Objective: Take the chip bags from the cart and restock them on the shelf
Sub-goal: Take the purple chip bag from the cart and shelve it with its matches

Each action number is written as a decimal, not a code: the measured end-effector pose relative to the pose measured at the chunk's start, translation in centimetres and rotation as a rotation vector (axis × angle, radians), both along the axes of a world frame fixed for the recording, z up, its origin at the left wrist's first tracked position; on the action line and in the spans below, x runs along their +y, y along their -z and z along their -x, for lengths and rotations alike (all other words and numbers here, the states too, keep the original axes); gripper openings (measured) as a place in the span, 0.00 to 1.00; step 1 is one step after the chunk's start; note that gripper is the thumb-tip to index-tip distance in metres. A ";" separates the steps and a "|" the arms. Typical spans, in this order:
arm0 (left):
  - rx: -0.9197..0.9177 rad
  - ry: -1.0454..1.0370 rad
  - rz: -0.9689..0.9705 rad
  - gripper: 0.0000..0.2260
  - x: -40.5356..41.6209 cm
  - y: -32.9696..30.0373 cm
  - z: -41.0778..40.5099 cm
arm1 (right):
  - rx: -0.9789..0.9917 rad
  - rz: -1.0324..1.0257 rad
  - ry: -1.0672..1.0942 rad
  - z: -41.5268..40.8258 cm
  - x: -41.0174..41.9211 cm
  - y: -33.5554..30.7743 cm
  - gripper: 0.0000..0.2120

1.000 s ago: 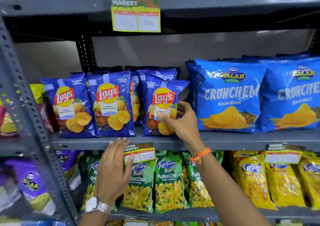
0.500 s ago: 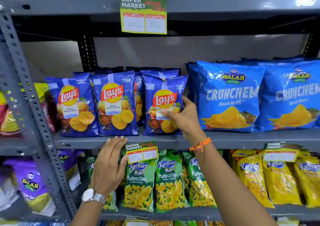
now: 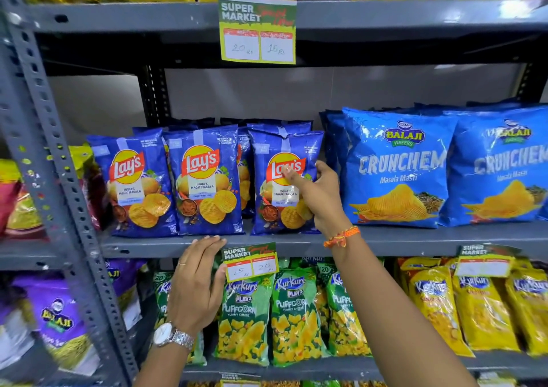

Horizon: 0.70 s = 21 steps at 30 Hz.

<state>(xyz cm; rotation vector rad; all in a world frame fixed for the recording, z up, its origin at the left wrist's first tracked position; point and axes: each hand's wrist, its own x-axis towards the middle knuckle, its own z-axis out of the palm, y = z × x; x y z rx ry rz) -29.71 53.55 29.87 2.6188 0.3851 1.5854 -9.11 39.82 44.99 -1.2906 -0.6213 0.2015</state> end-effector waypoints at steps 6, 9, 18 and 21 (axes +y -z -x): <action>0.001 0.011 0.005 0.19 -0.2 -0.3 0.2 | -0.024 -0.001 0.046 0.0 1.2 0.4 0.53; 0.030 0.021 0.021 0.19 -0.2 -0.3 0.4 | -0.042 0.020 0.040 0.3 0.6 0.0 0.50; -0.083 0.024 0.088 0.22 -5.0 -0.2 0.1 | -0.331 0.058 0.396 0.1 -9.8 1.5 0.30; -0.038 0.131 -0.022 0.20 -9.6 -0.1 -2.3 | -0.331 0.022 0.706 -3.3 -14.8 3.4 0.31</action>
